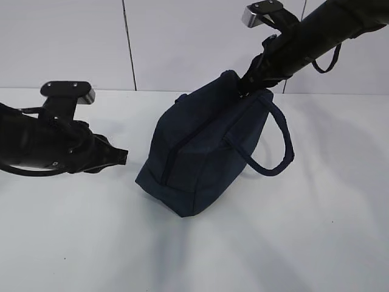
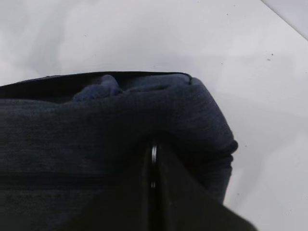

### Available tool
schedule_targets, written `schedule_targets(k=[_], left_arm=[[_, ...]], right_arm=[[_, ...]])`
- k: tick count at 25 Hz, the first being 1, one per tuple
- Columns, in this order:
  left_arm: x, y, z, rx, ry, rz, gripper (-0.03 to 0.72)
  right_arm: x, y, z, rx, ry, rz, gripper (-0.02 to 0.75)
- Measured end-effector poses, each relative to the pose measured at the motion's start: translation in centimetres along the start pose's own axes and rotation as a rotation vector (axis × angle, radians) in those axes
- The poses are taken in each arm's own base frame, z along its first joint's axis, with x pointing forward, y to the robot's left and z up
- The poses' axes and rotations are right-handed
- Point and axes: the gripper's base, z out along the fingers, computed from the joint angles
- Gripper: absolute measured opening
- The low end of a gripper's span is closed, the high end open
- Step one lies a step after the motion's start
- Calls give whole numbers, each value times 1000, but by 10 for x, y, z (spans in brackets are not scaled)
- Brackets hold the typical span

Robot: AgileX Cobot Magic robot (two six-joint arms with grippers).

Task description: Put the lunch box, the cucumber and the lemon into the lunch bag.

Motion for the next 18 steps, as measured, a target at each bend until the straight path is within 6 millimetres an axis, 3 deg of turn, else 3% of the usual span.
schedule_targets(k=[4,8,10,12,18], left_arm=[[-18,-9,-31,41,-99,134,75],[-29,-20,-57,110,-175,227,288],[-27,-23,-56,138,-166,267,412],[-23,-26,-46,183,-136,308,468],[-43,-42,-21,344,-144,363,489]], right_arm=[[-2,4,0,-40,-25,7,20],[-4,5,0,-60,-45,14,20],[-4,6,0,-72,-46,17,20],[-4,7,1,-88,-49,20,20],[-5,10,1,-120,-62,22,20]])
